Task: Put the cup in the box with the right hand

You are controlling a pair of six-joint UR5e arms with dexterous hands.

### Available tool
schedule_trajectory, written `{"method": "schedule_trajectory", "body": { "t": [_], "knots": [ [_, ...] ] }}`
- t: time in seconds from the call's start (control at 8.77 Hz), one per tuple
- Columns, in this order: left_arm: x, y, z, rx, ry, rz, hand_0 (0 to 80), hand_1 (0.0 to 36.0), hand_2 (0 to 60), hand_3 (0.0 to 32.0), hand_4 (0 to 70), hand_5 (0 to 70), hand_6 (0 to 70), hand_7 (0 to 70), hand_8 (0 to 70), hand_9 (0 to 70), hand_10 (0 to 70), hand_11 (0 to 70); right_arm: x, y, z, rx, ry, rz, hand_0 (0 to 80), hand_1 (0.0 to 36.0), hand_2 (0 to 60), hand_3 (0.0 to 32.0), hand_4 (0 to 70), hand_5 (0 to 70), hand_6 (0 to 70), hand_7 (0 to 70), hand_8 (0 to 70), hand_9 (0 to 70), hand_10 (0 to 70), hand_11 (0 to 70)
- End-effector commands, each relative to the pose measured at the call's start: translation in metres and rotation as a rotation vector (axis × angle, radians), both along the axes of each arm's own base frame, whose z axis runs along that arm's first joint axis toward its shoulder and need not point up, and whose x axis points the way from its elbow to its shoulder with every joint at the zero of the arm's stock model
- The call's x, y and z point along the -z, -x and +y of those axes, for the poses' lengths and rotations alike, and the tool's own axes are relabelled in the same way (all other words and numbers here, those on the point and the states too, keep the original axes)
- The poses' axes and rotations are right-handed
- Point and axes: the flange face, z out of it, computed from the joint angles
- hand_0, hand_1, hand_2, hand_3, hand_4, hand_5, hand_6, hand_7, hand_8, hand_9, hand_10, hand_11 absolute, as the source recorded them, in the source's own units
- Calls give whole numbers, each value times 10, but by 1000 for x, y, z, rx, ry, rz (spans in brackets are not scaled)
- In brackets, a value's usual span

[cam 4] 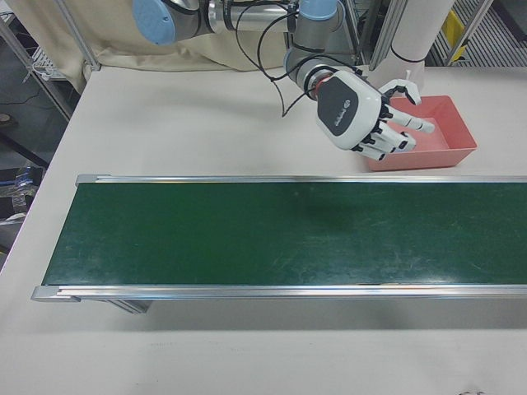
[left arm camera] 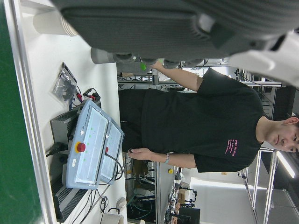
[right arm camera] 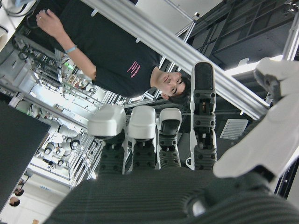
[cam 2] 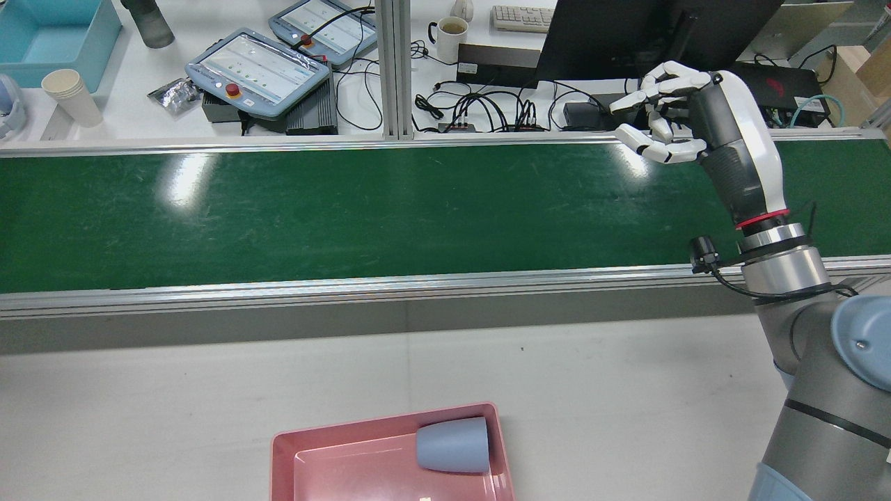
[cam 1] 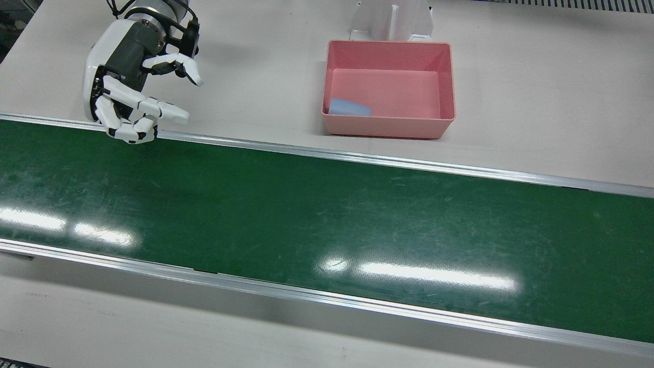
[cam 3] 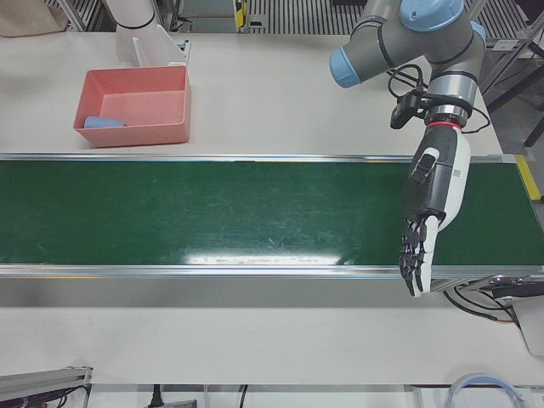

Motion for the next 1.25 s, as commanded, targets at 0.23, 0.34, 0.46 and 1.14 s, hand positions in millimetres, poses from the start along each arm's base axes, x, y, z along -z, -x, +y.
{"method": "schedule_trajectory", "body": {
  "t": [0.23,0.34,0.46,1.14],
  "knots": [
    [0,0,0,0,1,0,0,0,0,0,0,0,0,0,0,0,0,0,-125,-60,-63,-132,185,31,440,19,282,0,700,135,458,700,700,700,700,700],
    [0,0,0,0,1,0,0,0,0,0,0,0,0,0,0,0,0,0,-126,-72,-66,-154,189,30,444,17,282,0,700,132,459,700,700,700,700,700],
    [0,0,0,0,1,0,0,0,0,0,0,0,0,0,0,0,0,0,-144,-92,-74,-197,218,50,433,8,277,0,700,126,455,700,700,700,700,700],
    [-1,0,0,0,2,0,0,0,0,0,0,0,0,0,0,0,0,0,-197,-127,-98,-175,293,98,429,0,271,0,700,131,478,700,700,700,700,700]
  ]
}}
